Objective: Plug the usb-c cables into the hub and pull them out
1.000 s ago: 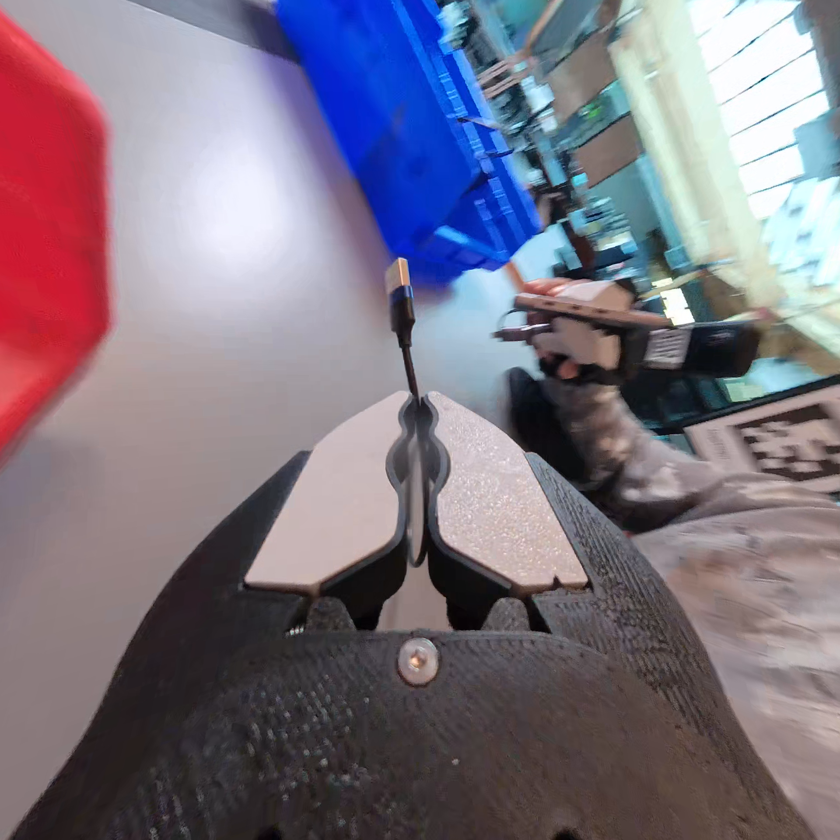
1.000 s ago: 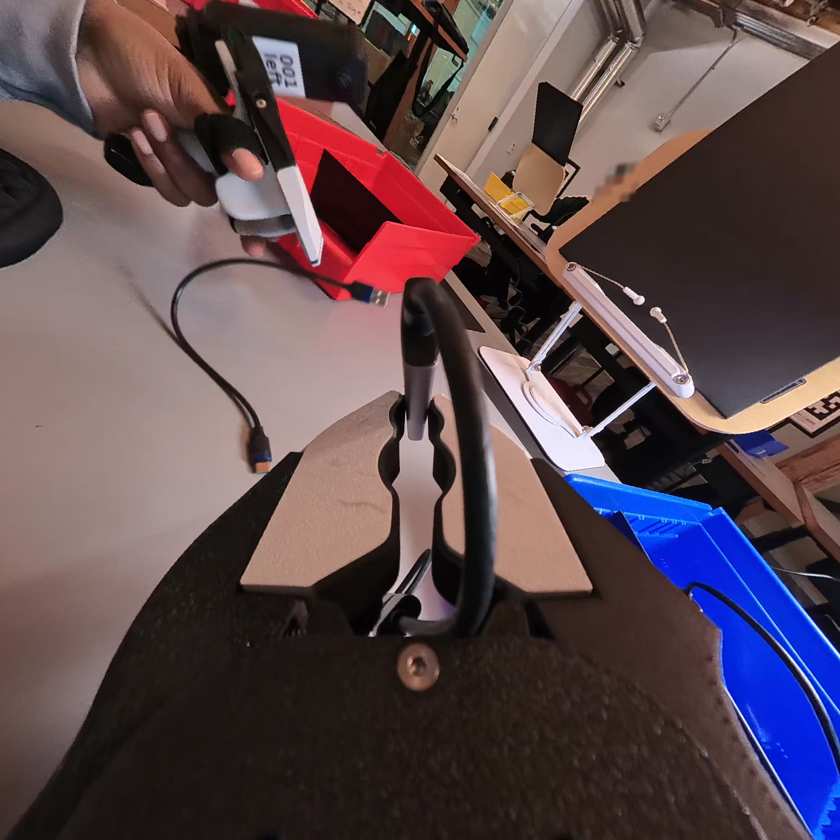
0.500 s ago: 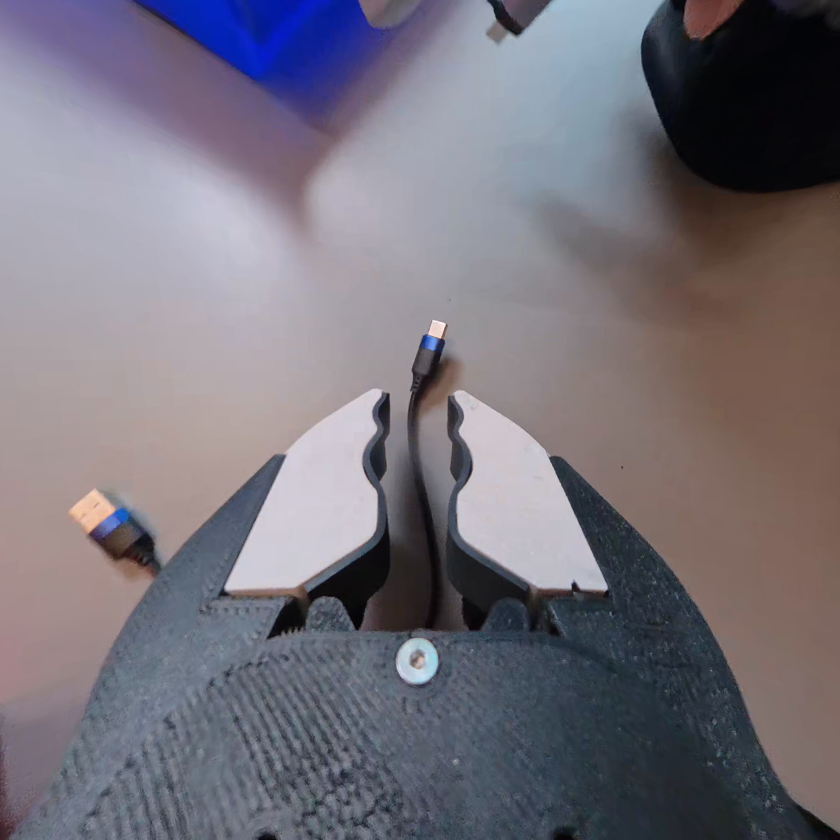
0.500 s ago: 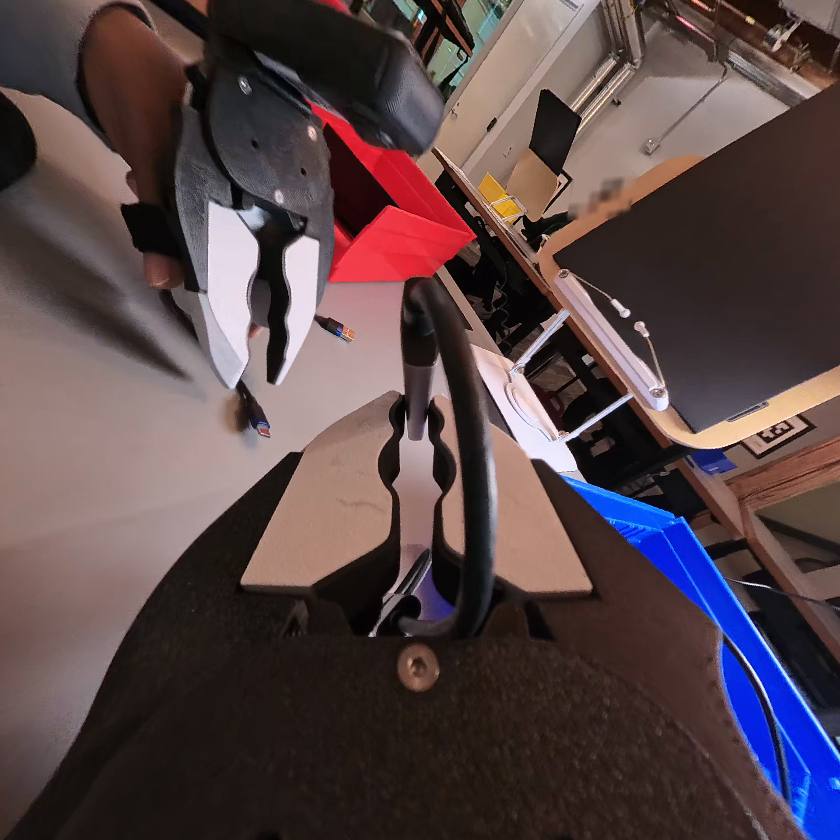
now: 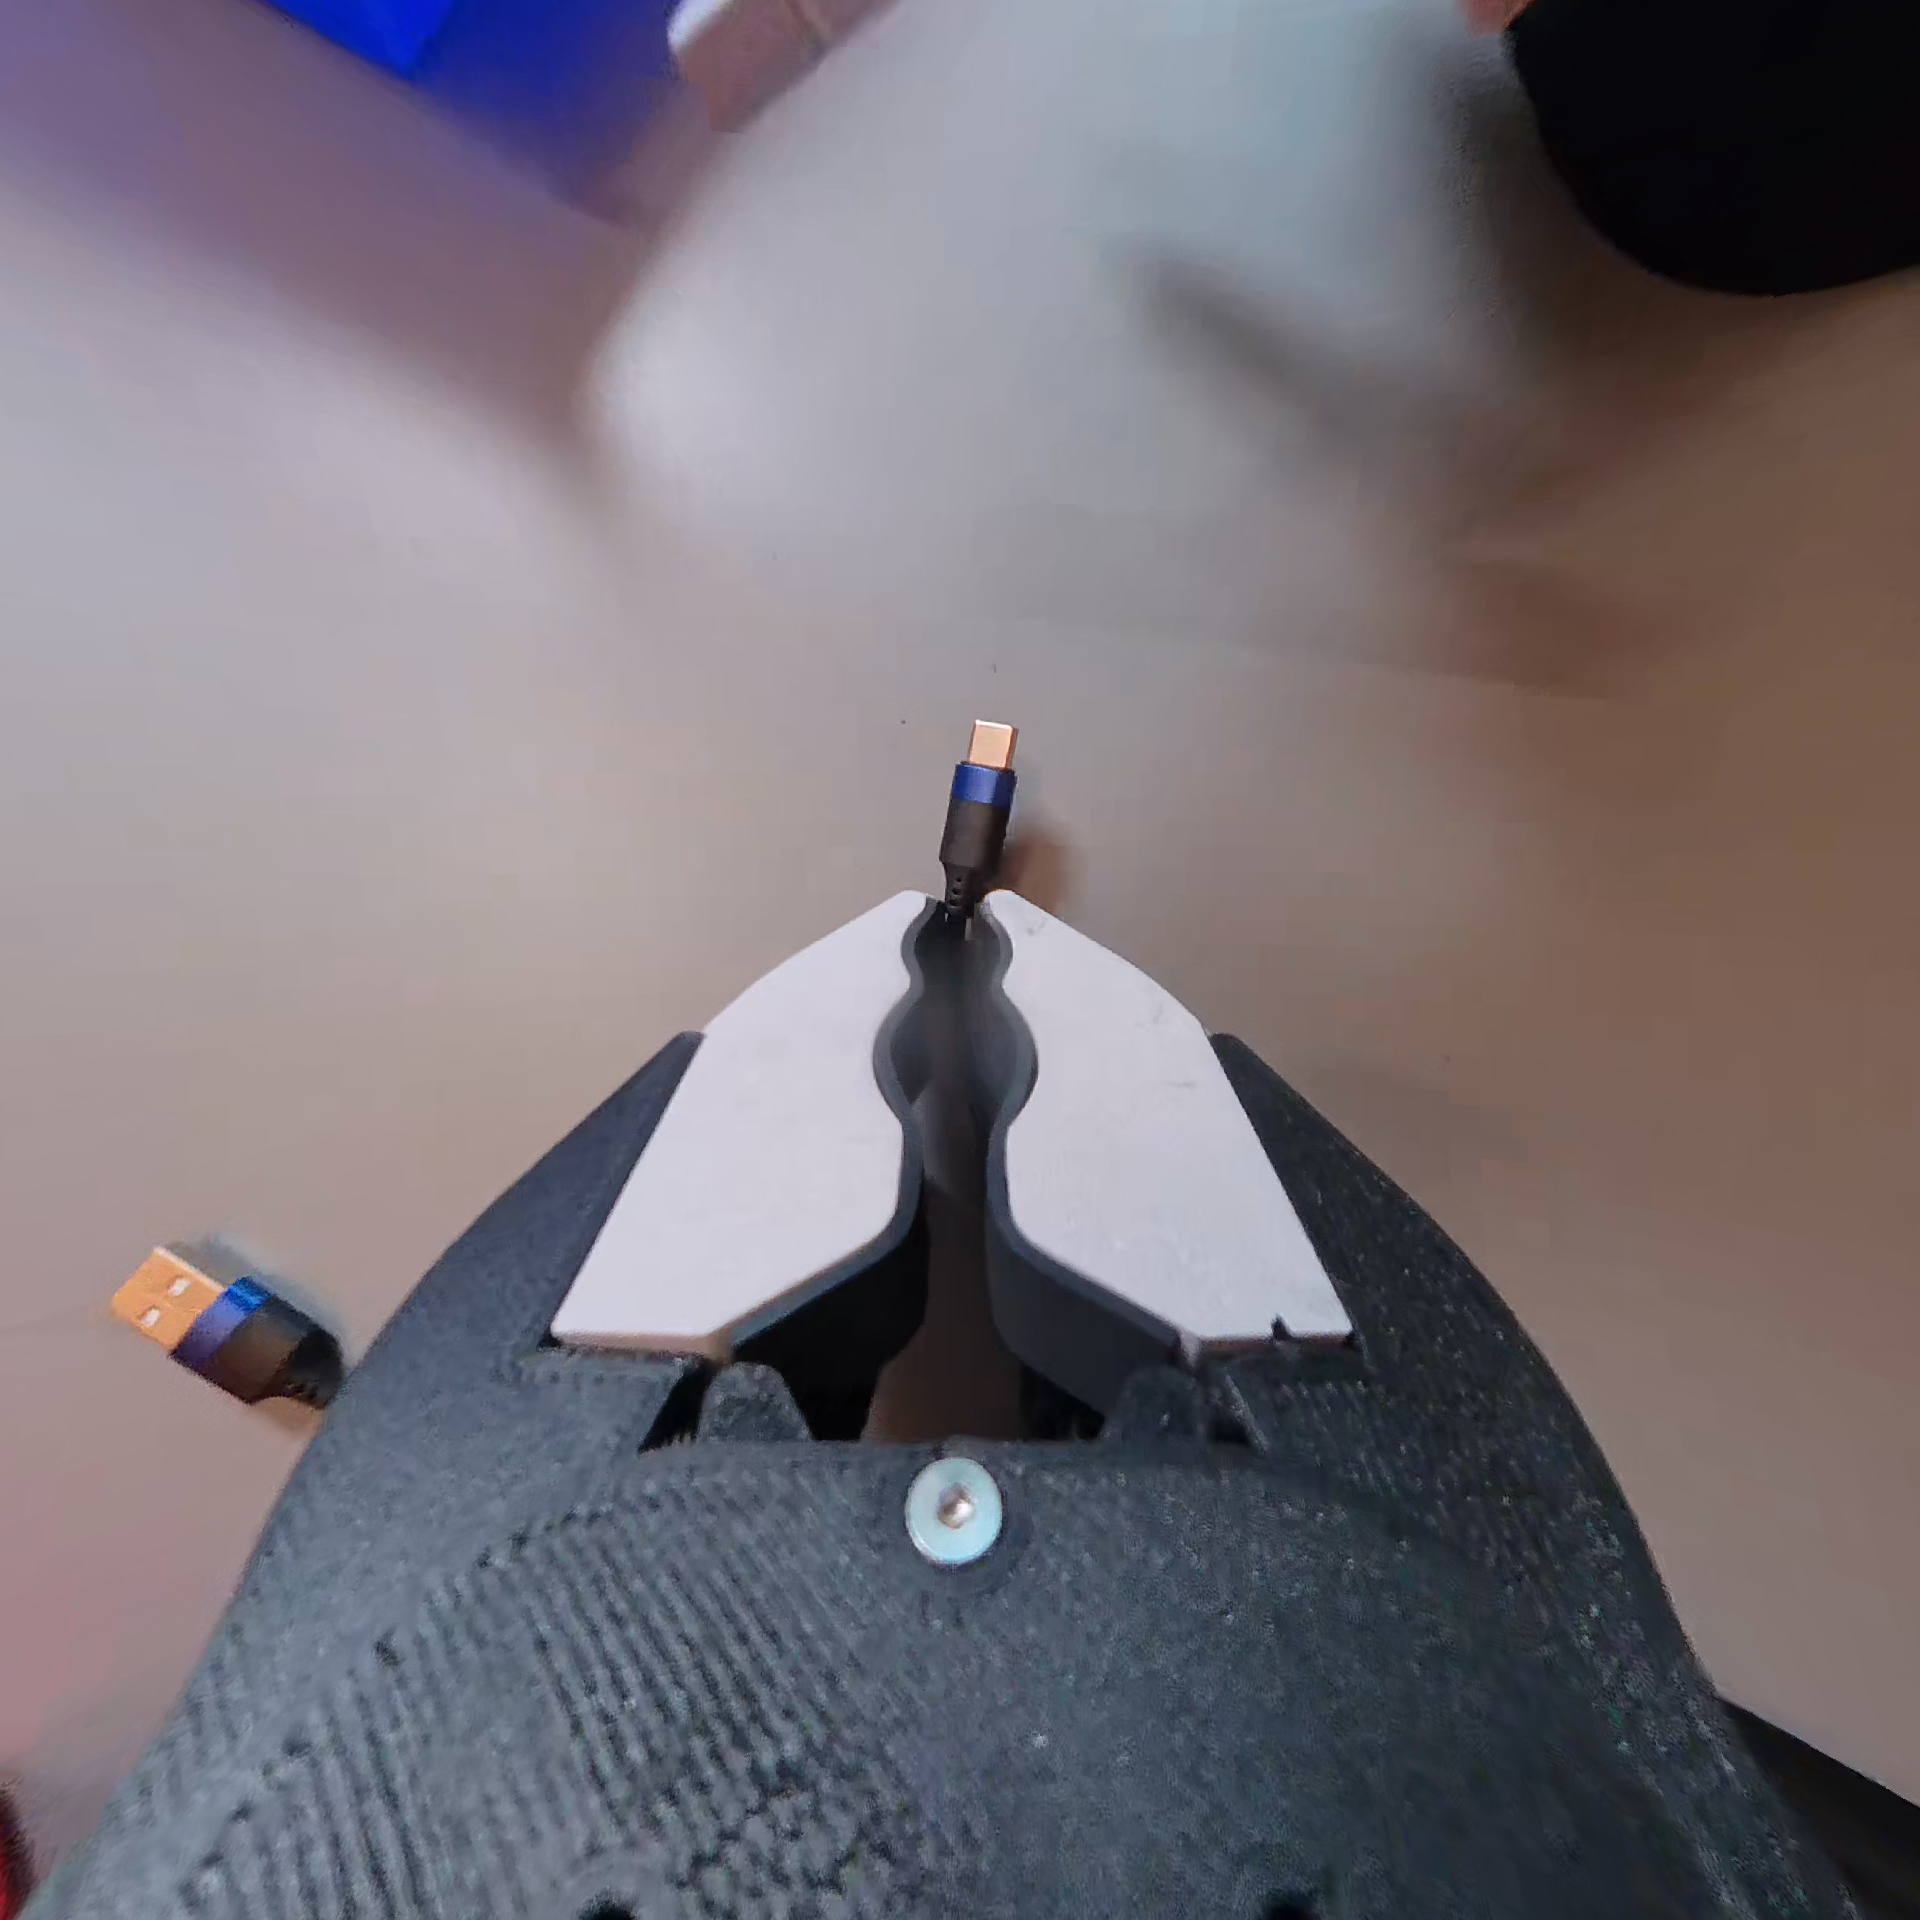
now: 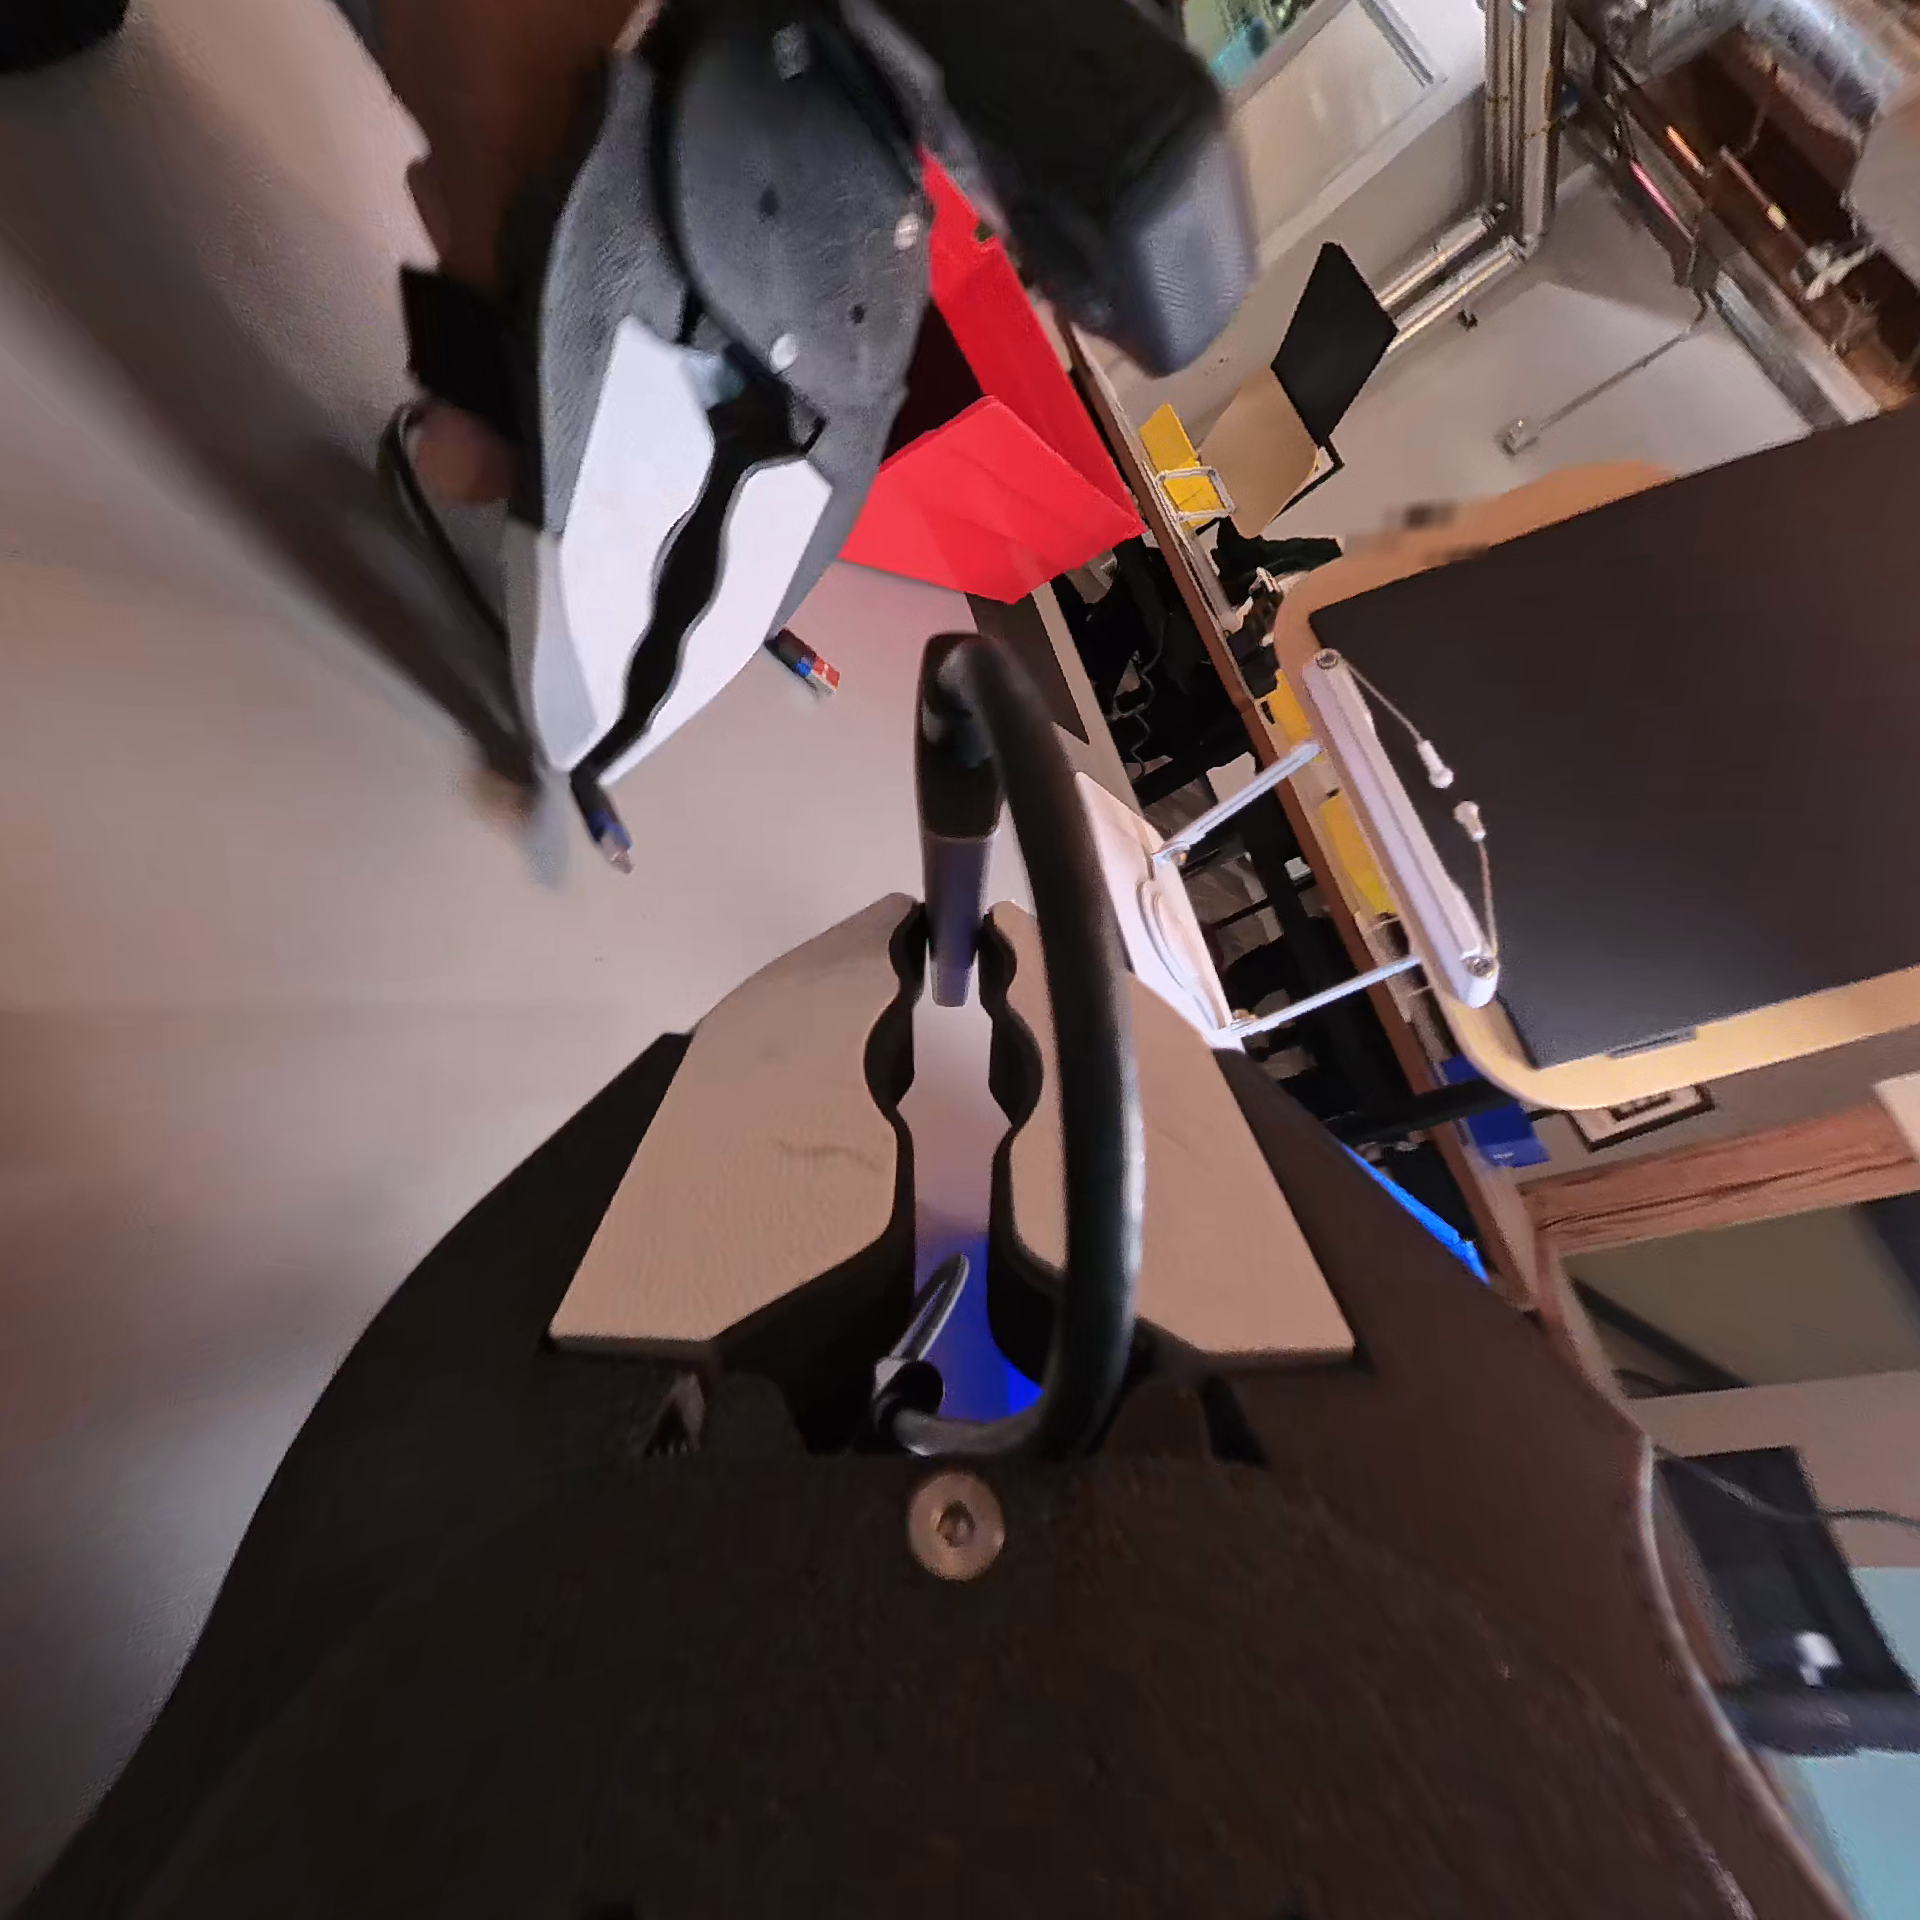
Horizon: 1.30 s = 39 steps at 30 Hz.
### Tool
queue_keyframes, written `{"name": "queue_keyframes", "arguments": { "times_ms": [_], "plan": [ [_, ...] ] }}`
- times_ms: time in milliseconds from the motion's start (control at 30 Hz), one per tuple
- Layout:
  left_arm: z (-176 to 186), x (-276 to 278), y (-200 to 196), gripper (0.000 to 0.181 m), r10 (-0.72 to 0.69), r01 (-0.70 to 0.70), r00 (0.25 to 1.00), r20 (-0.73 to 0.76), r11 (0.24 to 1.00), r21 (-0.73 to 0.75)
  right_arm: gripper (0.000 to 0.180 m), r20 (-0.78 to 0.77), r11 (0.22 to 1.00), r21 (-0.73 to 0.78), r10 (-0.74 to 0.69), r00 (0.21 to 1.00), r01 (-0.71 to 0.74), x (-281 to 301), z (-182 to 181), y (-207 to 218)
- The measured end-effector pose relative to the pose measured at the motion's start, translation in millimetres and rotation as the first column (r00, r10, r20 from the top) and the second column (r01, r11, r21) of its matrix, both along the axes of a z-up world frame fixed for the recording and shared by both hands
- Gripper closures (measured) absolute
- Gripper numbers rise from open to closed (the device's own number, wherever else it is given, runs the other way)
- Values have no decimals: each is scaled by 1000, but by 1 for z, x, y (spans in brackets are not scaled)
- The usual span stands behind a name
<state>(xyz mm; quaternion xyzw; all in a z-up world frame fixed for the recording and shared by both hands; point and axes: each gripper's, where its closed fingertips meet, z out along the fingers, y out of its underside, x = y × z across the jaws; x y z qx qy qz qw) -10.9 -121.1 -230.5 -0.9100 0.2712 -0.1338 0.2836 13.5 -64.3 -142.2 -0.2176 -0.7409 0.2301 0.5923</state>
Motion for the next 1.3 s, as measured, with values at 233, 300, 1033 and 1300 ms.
{"name": "queue_keyframes", "arguments": {
  "times_ms": [233, 300, 1033, 1300],
  "plan": [
    [47, 19, -8, 175, 26, -32, 981, 194, 999, 26, 171, 48, 964, 258, 45, 998, -56, -3, -25, -15],
    [51, 23, -11, 176, 18, -24, 983, 181, 999, 31, 171, 64, 949, 306, 57, 996, -74, -4, -33, -20],
    [21, 29, -19, 175, -22, 20, 999, -44, 999, -42, 171, 163, 854, 506, 42, 986, -120, -1, -65, -34],
    [33, 30, -16, 176, 10, -8, 991, 137, 1000, -14, 171, 142, 858, 508, 3, 990, -75, 0, -61, -31]
  ]
}}
